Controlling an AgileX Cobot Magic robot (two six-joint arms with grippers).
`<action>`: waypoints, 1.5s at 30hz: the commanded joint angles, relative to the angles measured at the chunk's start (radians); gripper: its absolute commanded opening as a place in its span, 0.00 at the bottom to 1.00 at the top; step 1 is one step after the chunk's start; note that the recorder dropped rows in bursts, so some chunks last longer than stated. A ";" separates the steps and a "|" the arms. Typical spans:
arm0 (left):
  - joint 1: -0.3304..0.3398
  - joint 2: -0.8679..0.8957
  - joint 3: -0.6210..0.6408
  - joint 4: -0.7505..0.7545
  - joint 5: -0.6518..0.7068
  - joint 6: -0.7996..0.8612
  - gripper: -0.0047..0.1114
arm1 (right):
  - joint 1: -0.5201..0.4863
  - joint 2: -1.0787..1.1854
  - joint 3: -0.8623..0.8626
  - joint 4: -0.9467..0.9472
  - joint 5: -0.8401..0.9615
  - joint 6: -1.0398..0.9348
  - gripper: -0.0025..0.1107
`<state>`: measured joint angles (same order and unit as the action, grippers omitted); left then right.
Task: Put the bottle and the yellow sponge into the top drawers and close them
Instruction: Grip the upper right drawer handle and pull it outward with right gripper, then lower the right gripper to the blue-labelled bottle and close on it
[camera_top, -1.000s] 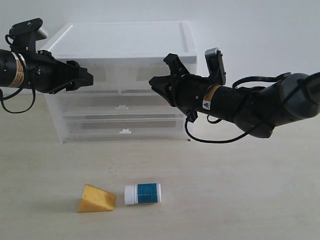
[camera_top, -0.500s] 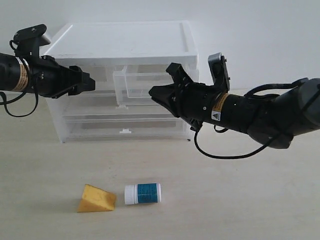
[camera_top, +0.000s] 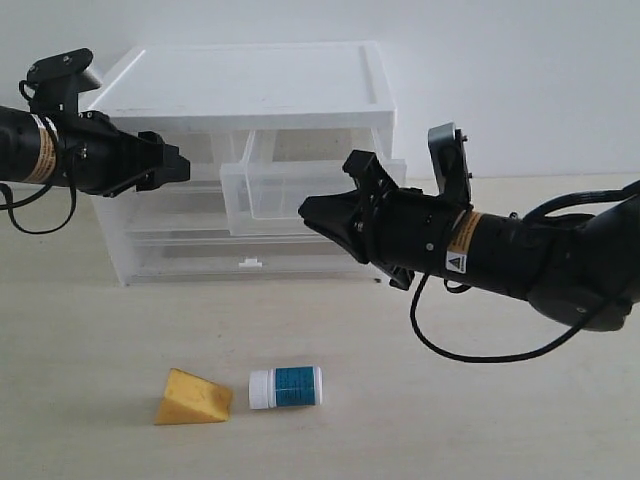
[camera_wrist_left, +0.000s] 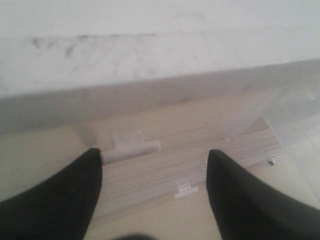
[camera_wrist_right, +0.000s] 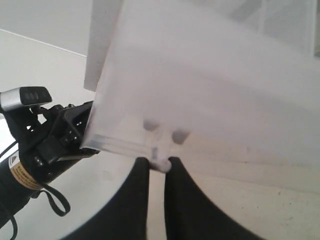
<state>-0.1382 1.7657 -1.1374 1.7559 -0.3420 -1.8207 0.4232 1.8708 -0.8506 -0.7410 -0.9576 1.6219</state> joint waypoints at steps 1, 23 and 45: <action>0.000 0.008 -0.033 -0.025 0.055 0.013 0.55 | 0.007 -0.026 0.024 -0.018 -0.085 -0.033 0.02; 0.000 0.008 -0.033 -0.021 0.029 0.016 0.55 | 0.027 -0.026 0.051 -0.112 -0.108 -0.038 0.52; 0.000 0.008 -0.033 -0.017 0.025 0.016 0.55 | 0.028 -0.026 0.051 -0.681 0.116 -0.334 0.50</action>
<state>-0.1382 1.7701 -1.1381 1.7574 -0.3542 -1.8207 0.4490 1.8604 -0.8018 -1.3921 -0.9063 1.3512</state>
